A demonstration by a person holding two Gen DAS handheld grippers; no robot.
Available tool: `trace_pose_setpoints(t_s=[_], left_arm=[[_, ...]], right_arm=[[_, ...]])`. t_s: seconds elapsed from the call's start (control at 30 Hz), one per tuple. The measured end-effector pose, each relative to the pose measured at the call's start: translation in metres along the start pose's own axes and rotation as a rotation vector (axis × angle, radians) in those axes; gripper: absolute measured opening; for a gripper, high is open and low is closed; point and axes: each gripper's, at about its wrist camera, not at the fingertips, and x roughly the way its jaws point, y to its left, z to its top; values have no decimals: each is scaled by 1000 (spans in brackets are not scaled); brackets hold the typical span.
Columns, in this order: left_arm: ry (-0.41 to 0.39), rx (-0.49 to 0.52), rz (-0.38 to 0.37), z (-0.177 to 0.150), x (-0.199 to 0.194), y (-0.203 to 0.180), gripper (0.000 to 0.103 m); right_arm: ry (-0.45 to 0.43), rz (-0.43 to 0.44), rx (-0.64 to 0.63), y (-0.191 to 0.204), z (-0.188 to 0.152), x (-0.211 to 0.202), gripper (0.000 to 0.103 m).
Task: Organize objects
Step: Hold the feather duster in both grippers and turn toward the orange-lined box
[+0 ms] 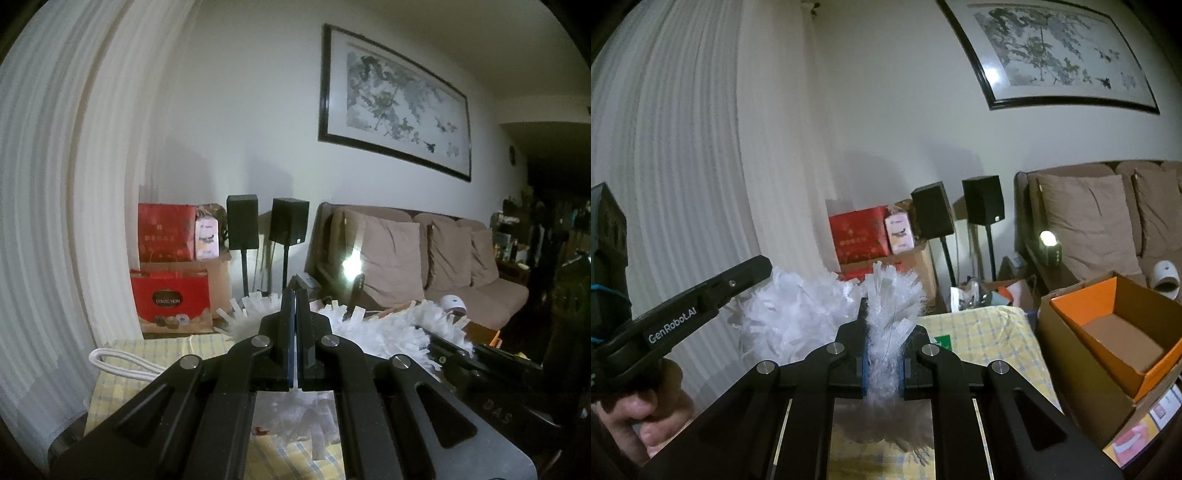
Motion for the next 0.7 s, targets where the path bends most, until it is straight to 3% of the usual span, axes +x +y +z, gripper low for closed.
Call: trace_pose_setpoints(t_s=[0.7], left_arm=[[21,31,15,0,23,-20,1]], right_arm=[[39,-5,-69,-15,14,8,9]])
